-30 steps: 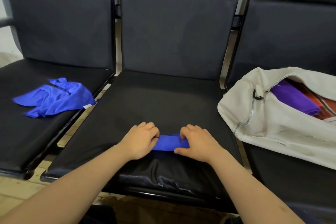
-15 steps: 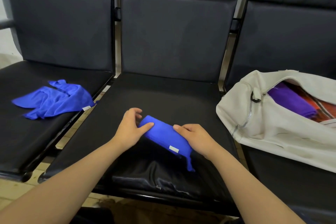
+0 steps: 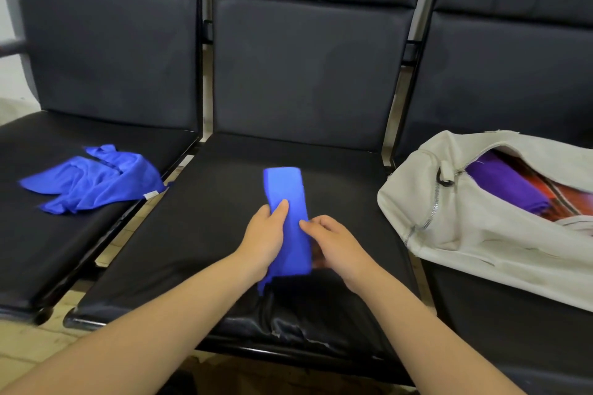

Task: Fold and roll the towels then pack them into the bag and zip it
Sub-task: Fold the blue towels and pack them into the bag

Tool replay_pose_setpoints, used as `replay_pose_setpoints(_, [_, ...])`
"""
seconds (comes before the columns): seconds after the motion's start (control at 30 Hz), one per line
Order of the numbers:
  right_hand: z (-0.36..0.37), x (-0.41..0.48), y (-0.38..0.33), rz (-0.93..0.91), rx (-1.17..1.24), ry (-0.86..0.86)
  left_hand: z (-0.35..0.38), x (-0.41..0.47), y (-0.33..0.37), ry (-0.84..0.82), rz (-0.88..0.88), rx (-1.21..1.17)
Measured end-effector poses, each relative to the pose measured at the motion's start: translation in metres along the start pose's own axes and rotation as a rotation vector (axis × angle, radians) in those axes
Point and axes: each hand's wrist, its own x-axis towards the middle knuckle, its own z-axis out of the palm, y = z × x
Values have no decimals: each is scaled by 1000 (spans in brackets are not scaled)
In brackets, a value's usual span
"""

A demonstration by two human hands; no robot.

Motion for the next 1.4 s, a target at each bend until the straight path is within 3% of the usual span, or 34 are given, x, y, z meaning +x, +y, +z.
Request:
replay_pose_setpoints(0.13, [-7,-5,-7,-54,85,137,27,-15,12,-45,150,87])
replay_pose_setpoints(0.27, [-23,-19,-26,-95,144,280,60,-29,32,18,296,153])
replay_pose_setpoints(0.47, [-123,-40,-63,-63,420,335,120,-32,105,-60,436,134])
replay_pose_setpoints(0.67, [-239,-95,-76,-100,428,312,189,-40,137,-221,932,608])
replay_pose_setpoints(0.77, [-288,-118,-69,-139,208,360,223,-38,139,-271,1181,1107])
replay_pose_setpoints(0.9, [-330,-136,-52,-70,-54,265,266,-26,142,-291,1328,1684])
replay_pose_setpoints(0.97, [-340,-135,-46,-43,-159,198,282,-18,147,-223,1367,1824])
replay_pose_setpoints(1.07, [-351,-126,-43,-17,-246,136,294,-8,164,-104,1410,1698])
replay_pose_setpoints(1.13, [-356,-117,-44,-62,-255,149,299,-3,174,-111,1393,1601])
replay_pose_setpoints(1.23, [-362,-90,-47,-188,-215,295,303,4,181,-175,1279,1458])
replay_pose_setpoints(1.4, [-360,-27,-49,-300,-565,465,305,2,179,-255,1210,1363])
